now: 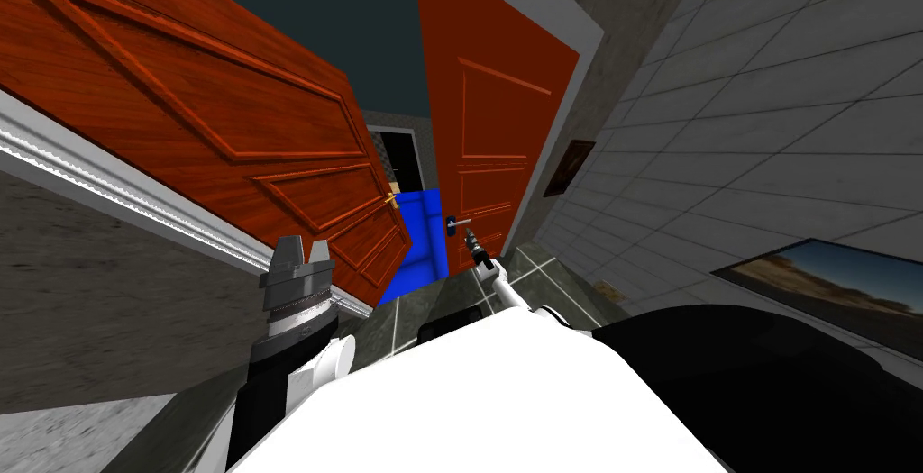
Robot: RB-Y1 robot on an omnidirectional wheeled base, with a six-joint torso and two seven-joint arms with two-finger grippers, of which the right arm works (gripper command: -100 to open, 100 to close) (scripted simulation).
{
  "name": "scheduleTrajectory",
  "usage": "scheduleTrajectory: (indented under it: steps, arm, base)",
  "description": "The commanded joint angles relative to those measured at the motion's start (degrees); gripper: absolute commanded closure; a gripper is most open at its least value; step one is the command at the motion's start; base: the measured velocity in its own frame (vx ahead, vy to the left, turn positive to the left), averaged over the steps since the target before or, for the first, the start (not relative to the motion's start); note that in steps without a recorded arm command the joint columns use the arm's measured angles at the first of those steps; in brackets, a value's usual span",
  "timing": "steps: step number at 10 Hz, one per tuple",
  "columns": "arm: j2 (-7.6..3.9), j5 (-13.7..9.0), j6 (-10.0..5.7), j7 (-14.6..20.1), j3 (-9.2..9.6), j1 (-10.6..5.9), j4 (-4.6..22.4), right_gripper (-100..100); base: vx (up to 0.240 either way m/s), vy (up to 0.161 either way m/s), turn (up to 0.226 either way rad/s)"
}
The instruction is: Push the door open
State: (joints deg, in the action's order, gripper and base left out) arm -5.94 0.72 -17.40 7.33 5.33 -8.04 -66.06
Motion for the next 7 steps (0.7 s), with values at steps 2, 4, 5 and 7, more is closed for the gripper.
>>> scheduleTrajectory:
  steps: [2, 4, 5, 7]
  arm:
    - [0.04, -0.05, -0.08, -0.12, -0.33, -0.33, 0.51, -100]
    - [0.12, -0.11, -0.17, -0.25, -0.72, -0.71, 1.11, -100]
    - [0.17, -0.14, -0.21, -0.32, -0.90, -0.90, 1.40, -100]
    - [0.28, -0.18, -0.28, -0.42, -1.20, -1.20, 1.87, -100]
  base:
    - [0.166, 0.011, 0.024]
    - [0.199, 0.020, 0.028]
    - [0.189, 0.062, 0.027]
    - [0.188, 0.039, 0.018]
